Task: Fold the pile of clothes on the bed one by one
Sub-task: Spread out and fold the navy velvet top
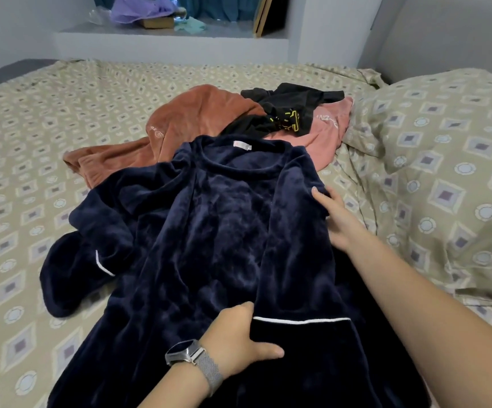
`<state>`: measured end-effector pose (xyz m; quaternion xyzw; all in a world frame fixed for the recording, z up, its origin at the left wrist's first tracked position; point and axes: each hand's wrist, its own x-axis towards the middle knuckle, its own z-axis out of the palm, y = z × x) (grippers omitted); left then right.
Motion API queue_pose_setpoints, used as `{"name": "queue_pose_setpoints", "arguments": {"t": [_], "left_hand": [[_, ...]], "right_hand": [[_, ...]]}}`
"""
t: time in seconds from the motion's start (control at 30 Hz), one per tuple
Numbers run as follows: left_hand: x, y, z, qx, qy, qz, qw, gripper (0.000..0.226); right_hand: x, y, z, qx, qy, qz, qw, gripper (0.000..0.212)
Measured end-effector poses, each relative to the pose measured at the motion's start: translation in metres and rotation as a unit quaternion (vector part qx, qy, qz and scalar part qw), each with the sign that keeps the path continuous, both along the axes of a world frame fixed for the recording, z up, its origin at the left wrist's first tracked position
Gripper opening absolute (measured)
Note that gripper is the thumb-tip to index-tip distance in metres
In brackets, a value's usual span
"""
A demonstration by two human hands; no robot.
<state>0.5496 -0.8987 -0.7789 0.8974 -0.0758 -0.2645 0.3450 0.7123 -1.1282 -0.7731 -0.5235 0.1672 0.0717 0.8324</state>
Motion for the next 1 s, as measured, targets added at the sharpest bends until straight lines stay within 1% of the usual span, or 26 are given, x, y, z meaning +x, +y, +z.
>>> {"name": "queue_pose_setpoints", "arguments": {"t": [0.07,0.13,0.2,0.27,0.33,0.4,0.47,0.5,0.57,0.6,0.67,0.73,0.83,0.87,0.9,0.93,1.0], "left_hand": [[0.006,0.005,-0.005,-0.019,0.061,-0.016,0.998,0.059],[0.010,0.010,-0.006,-0.034,0.105,-0.036,0.993,0.071],[0.012,0.013,-0.005,-0.054,0.127,-0.051,0.989,0.074],[0.015,0.014,-0.004,-0.068,0.125,-0.076,0.987,0.074],[0.018,0.014,-0.003,-0.063,0.115,-0.113,0.985,0.078],[0.018,0.012,-0.004,-0.066,0.112,-0.126,0.983,0.078],[0.018,0.011,-0.007,-0.090,0.124,-0.123,0.981,0.073],[0.016,0.010,-0.008,-0.105,0.129,-0.119,0.979,0.069],[0.014,0.010,-0.008,-0.120,0.121,-0.101,0.980,0.065],[0.014,0.010,-0.008,-0.123,0.114,-0.095,0.981,0.064],[0.012,0.007,-0.008,-0.129,0.087,-0.099,0.983,0.071],[0.008,0.003,-0.007,-0.132,0.068,-0.108,0.983,0.083],[0.004,-0.003,-0.009,-0.159,0.063,-0.107,0.979,0.089],[0.003,-0.005,-0.009,-0.173,0.070,-0.101,0.977,0.089],[0.002,-0.006,-0.008,-0.194,0.082,-0.092,0.973,0.088],[0.000,-0.009,-0.006,-0.218,0.101,-0.082,0.967,0.085],[-0.004,-0.016,-0.004,-0.265,0.143,-0.054,0.952,0.071]], "right_hand": [[0.019,0.004,-0.003,-0.047,-0.007,-0.020,0.999,0.062],[0.038,-0.001,-0.002,-0.083,-0.015,-0.074,0.994,0.055],[0.056,-0.014,0.004,-0.092,-0.026,-0.121,0.988,0.050],[0.065,-0.030,0.009,-0.106,-0.014,-0.130,0.986,0.051],[0.065,-0.043,0.009,-0.140,0.018,-0.114,0.983,0.063],[0.060,-0.048,0.005,-0.159,0.052,-0.113,0.979,0.078],[0.049,-0.047,0.004,-0.154,0.066,-0.126,0.978,0.088],[0.041,-0.047,0.003,-0.139,0.067,-0.131,0.979,0.089],[0.021,-0.045,0.007,-0.093,0.072,-0.118,0.986,0.080],[0.008,-0.045,0.009,-0.070,0.079,-0.092,0.990,0.074],[-0.023,-0.044,0.011,-0.068,0.099,-0.021,0.993,0.064],[-0.057,-0.040,0.008,-0.109,0.115,0.046,0.986,0.059],[-0.104,-0.027,0.010,-0.236,0.090,0.126,0.959,0.081],[-0.115,-0.027,0.016,-0.258,0.078,0.130,0.954,0.081],[-0.124,-0.029,0.023,-0.261,0.064,0.115,0.956,0.075],[-0.132,-0.034,0.032,-0.258,0.046,0.092,0.961,0.066],[-0.149,-0.044,0.048,-0.255,0.015,0.024,0.966,0.049]]}}
